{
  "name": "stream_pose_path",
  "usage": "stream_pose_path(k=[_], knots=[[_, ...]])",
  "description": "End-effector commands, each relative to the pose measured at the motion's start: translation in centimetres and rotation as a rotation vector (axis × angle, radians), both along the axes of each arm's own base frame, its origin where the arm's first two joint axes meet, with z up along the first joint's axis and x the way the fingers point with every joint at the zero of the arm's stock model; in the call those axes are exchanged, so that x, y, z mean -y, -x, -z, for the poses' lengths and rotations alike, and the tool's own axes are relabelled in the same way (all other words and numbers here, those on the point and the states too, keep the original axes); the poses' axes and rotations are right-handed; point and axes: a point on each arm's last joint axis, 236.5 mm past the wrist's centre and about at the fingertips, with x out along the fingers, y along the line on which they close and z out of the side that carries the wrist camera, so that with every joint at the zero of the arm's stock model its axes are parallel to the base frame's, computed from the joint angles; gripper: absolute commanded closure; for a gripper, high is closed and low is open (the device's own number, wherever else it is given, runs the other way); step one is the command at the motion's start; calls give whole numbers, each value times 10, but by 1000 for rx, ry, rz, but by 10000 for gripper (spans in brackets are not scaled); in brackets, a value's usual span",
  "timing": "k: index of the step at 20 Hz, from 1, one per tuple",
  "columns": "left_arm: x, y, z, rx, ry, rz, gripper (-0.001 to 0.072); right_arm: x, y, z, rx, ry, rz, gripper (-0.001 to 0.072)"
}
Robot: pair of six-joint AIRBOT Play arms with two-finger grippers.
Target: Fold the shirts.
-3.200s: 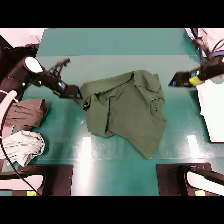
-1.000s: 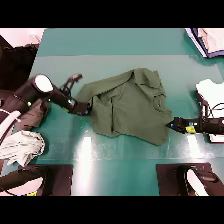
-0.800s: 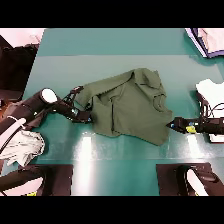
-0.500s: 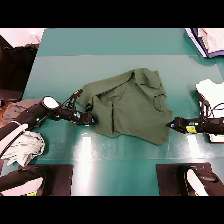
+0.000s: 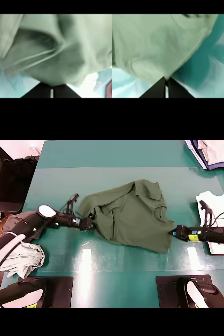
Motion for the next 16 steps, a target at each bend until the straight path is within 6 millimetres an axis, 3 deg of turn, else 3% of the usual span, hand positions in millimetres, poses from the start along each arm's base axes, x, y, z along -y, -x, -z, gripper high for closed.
stream_pose_path(k=[1,4,7,9,10,12,14,16], knots=[[-17,-35,-97,222,7,-3,686,9,-32,-62,174,43,6,692],[-41,-44,-242,581,-47,3,686,18,-63,-164,440,104,27,692],[-53,-8,-384,928,-72,3,686,22,-69,-279,728,165,54,692],[-57,27,-451,1085,-58,2,686,21,-56,-355,917,202,73,692],[-58,45,-478,1139,-42,-2,686,20,-44,-390,1004,225,77,692],[-60,78,-516,1214,-20,0,686,19,-17,-440,1131,286,84,692],[-61,106,-537,1248,4,1,685,18,9,-473,1212,346,89,692],[-60,125,-544,1246,39,1,686,12,29,-493,1259,369,76,692]])
